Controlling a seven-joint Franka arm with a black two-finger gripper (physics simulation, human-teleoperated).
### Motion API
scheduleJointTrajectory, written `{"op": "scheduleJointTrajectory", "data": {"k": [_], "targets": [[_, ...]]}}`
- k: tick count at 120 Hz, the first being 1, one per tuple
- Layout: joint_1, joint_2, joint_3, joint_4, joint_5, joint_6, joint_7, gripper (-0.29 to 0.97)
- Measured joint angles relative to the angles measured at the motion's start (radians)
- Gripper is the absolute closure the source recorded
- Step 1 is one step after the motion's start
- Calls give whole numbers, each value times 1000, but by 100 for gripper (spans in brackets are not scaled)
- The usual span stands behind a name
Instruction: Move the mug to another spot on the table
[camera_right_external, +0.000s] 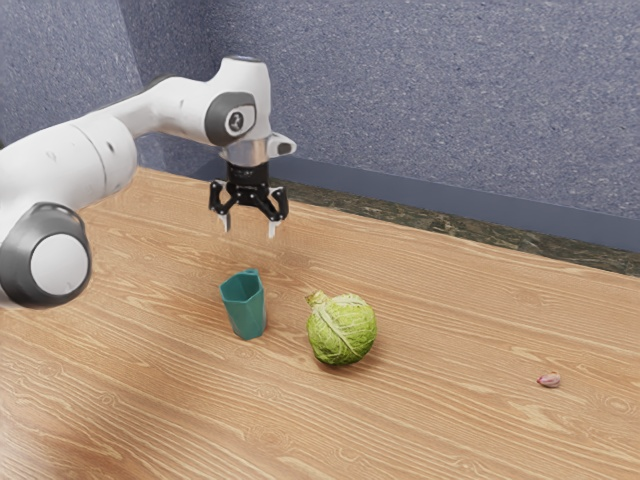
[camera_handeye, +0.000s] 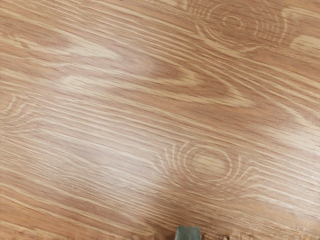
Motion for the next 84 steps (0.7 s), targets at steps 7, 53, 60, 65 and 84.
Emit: {"op": "scheduleJointTrajectory", "data": {"k": [7,53,60,65,84], "targets": [[-2,-59,-1,-50,-18,4,8,1],[-159,-797,261,-616,-221,-28,118,0],[-168,-840,285,-638,-236,-39,137,0],[-165,-858,291,-644,-243,-49,150,0],[-138,-873,291,-647,-255,-73,191,0]]}}
